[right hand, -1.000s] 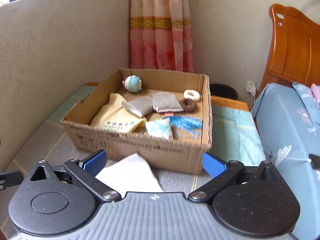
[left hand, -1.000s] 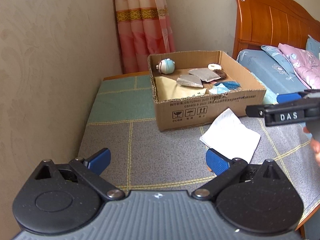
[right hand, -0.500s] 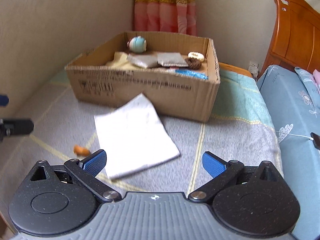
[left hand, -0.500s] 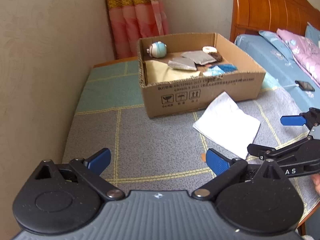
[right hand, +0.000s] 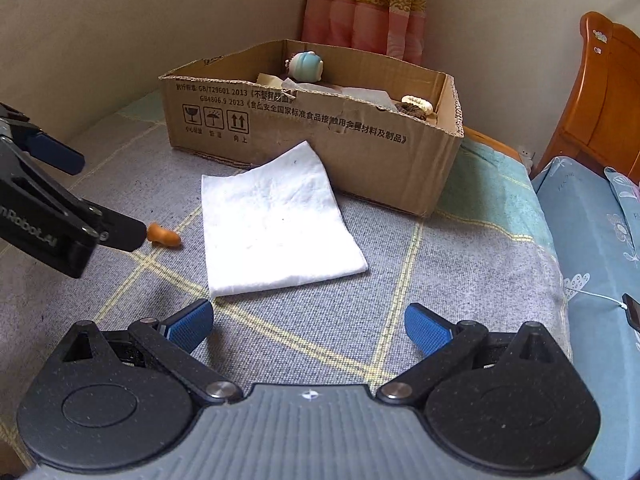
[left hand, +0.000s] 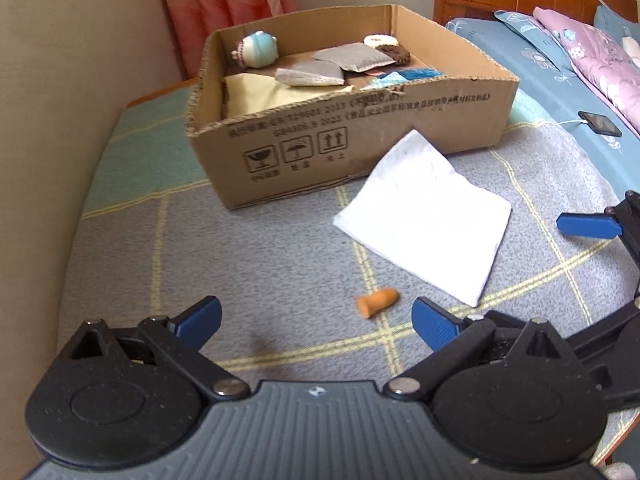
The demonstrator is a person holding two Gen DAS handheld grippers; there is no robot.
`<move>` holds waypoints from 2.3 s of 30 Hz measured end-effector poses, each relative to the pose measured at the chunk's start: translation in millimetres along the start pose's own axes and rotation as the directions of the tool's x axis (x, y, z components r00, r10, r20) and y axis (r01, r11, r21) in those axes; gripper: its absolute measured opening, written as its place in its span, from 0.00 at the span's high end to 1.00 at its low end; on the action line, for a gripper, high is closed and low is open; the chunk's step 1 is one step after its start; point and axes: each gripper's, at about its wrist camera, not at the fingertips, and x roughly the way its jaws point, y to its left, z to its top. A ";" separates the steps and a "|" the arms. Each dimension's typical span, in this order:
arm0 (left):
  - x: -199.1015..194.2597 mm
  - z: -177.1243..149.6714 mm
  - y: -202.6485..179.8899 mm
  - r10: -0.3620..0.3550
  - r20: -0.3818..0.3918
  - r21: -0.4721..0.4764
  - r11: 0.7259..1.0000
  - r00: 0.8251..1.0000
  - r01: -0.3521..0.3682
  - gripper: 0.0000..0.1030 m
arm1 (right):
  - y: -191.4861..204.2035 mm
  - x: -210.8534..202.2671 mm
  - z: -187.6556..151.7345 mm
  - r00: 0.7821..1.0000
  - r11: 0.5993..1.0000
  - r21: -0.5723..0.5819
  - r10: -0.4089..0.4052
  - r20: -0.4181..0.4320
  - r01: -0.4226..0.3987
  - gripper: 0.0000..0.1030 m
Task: Organize soft objects
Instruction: 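Withdraw both open grippers from the box toward the white napkin, then grasp the orange earplug with the left gripper, then grasp the white napkin with the right gripper while left holds the earplug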
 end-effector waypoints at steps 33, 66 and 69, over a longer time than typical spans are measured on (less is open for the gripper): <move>-5.3 -26.5 -2.8 0.024 0.111 -0.023 0.999 0.994 -0.021 0.58 | -8.1 0.8 -6.7 0.999 0.998 0.045 0.038 0.010 -0.038 0.00; -4.2 -30.9 20.4 -0.046 0.110 -0.084 0.995 0.993 0.055 0.80 | -4.0 38.4 37.4 0.990 0.989 -0.054 0.139 -0.028 -0.140 0.00; -3.9 -30.8 21.8 -0.052 0.112 -0.085 0.994 0.992 0.062 0.80 | -2.7 45.4 45.5 0.988 0.986 -0.066 0.151 -0.039 -0.153 0.00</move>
